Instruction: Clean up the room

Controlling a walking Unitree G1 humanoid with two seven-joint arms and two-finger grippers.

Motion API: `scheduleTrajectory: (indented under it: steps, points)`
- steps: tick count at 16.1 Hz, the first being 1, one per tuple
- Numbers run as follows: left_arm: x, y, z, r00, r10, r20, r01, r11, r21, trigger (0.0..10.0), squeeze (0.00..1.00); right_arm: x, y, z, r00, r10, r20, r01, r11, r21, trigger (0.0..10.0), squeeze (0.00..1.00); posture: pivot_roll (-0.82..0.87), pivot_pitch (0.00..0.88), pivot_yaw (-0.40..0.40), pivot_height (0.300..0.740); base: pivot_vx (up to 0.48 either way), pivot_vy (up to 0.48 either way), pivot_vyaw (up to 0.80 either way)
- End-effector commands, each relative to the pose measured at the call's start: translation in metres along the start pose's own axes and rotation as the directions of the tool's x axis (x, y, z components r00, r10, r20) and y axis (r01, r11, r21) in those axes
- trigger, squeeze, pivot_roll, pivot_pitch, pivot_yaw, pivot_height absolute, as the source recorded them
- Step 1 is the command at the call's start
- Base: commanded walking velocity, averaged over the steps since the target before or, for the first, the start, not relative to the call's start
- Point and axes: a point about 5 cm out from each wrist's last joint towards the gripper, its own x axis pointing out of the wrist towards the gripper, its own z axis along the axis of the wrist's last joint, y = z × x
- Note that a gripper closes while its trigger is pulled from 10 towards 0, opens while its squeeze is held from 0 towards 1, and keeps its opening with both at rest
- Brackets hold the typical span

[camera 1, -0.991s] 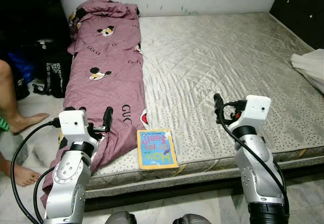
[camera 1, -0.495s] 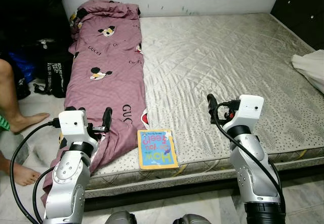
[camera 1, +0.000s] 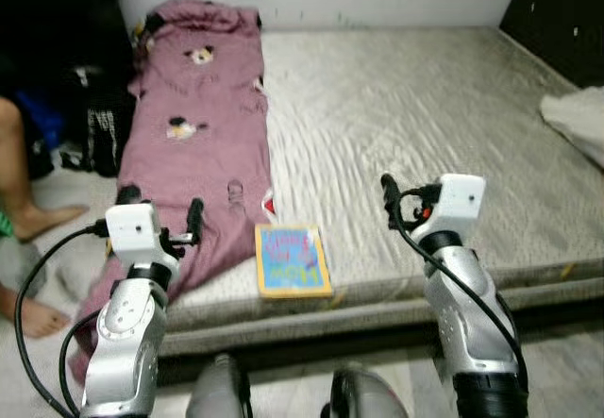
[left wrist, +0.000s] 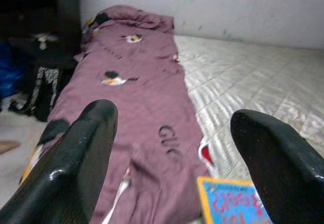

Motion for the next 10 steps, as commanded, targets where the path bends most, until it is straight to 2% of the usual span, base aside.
scheduleTrajectory:
  steps: [1,5,10]
  points:
    - [0.0009,0.0026,-0.0012,0.999,0.029,-0.016,-0.029,1.0,0.008,10.0,0.0,0.0017,0.0016,0.001,1.0,0.014,-0.003,-0.014,1.0,-0.01,10.0,0.0,-0.09,0.0,-0.017,0.638,0.0,0.0,0.0]
    - [0.0002,0.0069,-0.0019,0.997,0.073,-0.021,-0.073,0.997,-0.013,10.0,0.0,0.0037,0.003,0.0,1.0,0.028,-0.008,-0.028,0.999,-0.017,10.0,0.0,-0.09,0.0,-0.024,0.638,0.0,0.0,0.0]
    - [-0.0008,0.0067,-0.001,0.997,0.074,-0.019,-0.074,0.997,-0.017,10.0,0.0,0.0048,0.005,-0.0002,0.999,0.051,-0.009,-0.051,0.998,-0.03,10.0,0.0,-0.09,0.0,-0.024,0.638,0.0,0.0,0.0]
